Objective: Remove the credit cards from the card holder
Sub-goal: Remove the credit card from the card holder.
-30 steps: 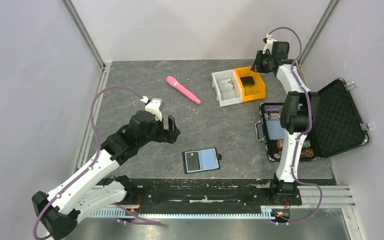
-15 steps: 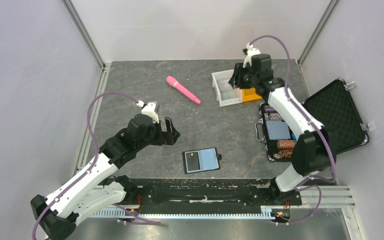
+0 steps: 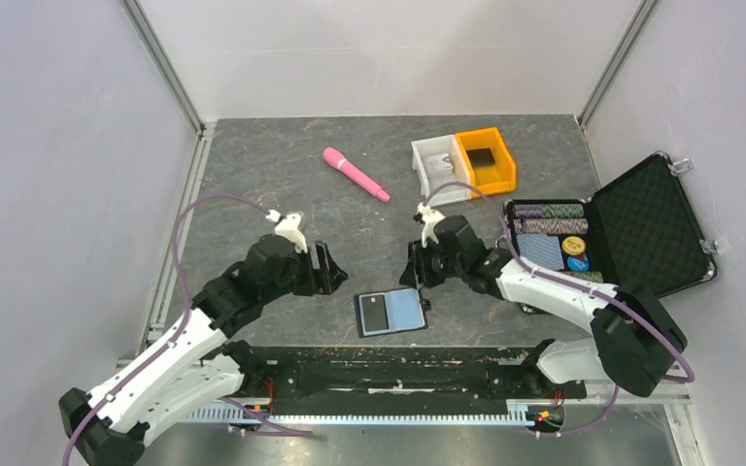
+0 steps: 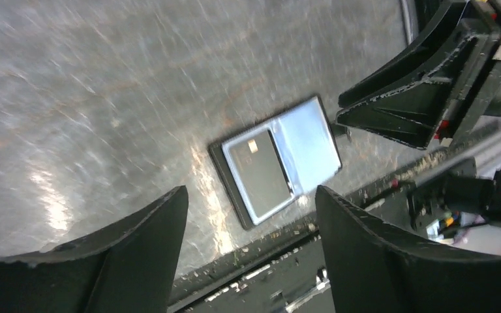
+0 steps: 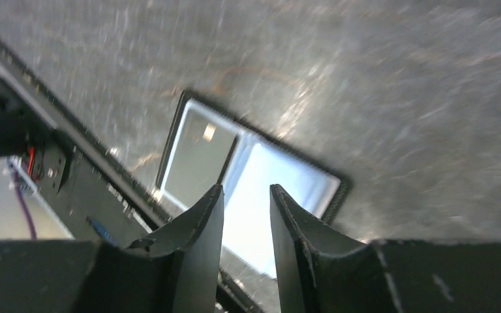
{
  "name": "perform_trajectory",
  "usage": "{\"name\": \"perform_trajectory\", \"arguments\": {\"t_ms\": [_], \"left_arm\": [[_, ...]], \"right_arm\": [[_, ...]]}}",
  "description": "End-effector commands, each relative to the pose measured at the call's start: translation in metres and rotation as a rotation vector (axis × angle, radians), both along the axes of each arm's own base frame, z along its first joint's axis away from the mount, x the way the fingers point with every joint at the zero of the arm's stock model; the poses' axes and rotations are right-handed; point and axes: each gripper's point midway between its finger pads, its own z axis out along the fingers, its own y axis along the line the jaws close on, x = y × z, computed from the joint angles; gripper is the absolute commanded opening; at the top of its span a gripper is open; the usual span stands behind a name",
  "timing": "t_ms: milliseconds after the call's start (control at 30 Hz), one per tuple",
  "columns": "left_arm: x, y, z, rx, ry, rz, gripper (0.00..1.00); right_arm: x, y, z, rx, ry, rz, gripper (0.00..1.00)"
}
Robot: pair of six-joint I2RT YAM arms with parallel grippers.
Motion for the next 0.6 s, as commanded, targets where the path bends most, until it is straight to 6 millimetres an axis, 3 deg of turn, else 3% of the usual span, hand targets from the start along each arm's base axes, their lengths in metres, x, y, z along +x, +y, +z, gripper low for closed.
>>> {"name": "perform_trajectory", "arguments": {"t_ms": [0,200,300,567], "left_arm": [[-0.019,-0.048,-0.019,-0.226,0.140,-0.128,0.69],[-0.027,-0.071,-0.057,-0.303,0.264,-0.187,0.19],[-0.027,-0.071,-0.071,-0.284,0.280,-0.185,0.03],[-0.028,-0.070,-0.103,-0.290,0.315,-0.162,0.02]], "right_arm": [[-0.026,0.035,0.016,0.161,-0.006,0.086,0.33],[-0.058,0.044,0.000,0.233,0.043,0.131,0.30],[-0.064,0.045,-0.005,0.250,0.052,0.129,0.30],[-0.067,0.049,-0.010,0.262,0.054,0.138,0.31]]}}
